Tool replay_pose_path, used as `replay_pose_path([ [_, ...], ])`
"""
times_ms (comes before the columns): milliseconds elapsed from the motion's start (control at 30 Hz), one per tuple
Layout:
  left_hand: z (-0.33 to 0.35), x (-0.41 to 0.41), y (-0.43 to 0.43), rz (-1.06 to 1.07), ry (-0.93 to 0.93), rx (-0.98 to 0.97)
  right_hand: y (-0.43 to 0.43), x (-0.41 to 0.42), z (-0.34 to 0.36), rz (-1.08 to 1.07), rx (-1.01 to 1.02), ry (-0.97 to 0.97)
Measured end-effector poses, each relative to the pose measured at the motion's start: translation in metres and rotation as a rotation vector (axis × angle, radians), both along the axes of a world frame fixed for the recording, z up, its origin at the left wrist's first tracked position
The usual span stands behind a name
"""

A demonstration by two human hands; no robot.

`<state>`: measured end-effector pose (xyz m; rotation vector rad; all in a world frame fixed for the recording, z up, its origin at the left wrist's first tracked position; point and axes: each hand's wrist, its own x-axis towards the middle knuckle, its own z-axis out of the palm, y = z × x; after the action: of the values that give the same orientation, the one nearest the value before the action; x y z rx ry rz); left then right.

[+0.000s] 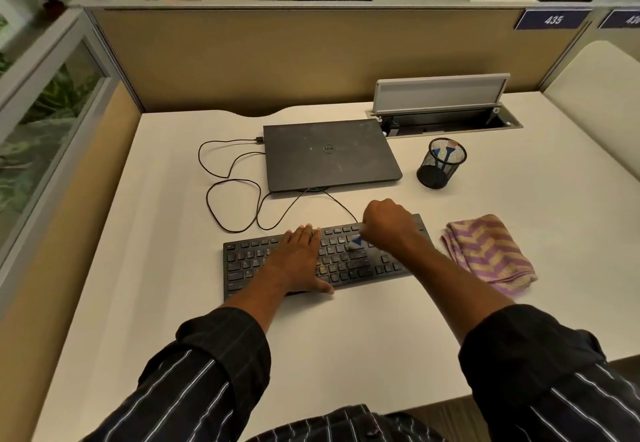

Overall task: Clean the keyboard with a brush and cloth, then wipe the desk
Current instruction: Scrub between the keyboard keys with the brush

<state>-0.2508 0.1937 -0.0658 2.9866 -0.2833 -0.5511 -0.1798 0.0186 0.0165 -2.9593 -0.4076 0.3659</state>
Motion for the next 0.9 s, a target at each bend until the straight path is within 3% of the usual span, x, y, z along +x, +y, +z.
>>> replay_pose_path([
  [267,0.001,0.005,-0.015,0.018,0.009,0.009,-0.013,-0.001,-0.008,0.067,-0.075,0.002],
  [467,0.002,0.006,-0.026,0.036,0.013,0.029,-0.015,0.007,-0.004,0.112,0.021,0.027],
  [667,-0.003,0.008,-0.038,0.080,-0.006,0.029,-0.033,0.008,-0.008,0.177,-0.058,0.007],
  [900,-0.008,0.012,-0.058,0.138,-0.043,0.043,-0.044,0.016,-0.009,0.251,0.069,-0.028],
])
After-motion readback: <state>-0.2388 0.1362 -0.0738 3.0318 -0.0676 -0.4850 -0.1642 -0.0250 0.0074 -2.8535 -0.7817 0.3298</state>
